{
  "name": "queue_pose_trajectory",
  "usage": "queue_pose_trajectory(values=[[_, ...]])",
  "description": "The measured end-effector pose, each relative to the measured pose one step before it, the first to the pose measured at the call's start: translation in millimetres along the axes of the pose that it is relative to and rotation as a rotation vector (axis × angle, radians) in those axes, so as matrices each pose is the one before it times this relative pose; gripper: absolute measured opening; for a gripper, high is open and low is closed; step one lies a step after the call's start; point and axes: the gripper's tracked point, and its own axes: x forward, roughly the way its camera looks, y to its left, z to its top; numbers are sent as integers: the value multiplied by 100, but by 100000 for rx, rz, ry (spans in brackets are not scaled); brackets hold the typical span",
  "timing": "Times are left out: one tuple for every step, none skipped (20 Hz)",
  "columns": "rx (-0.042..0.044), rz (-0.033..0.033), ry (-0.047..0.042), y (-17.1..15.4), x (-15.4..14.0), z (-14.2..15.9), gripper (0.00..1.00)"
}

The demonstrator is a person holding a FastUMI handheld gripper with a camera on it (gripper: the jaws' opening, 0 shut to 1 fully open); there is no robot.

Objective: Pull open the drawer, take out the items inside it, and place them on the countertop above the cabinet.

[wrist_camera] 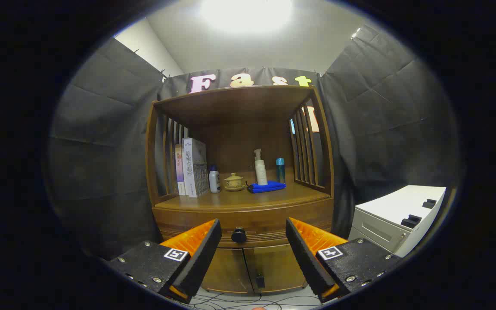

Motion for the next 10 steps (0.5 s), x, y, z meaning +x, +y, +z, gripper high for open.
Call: queue_pose_trajectory(values=[[451,329,250,23,-26,-70,94],[597,9,334,-241,64,-15,94],[328,-242,106,-94,39,-92,94],[202,-23,-89,2,-35,67,94],[154,90,-136,-28,-7,4,94],[47,88,-242,-36,-81,128,94],[27,77,-352,0,15,67,94],[-109,145,-87,20,6,75,94],[-84,-89,95,-68,-26,-151,94],[98,-184,320,-107,-21,-132,94]])
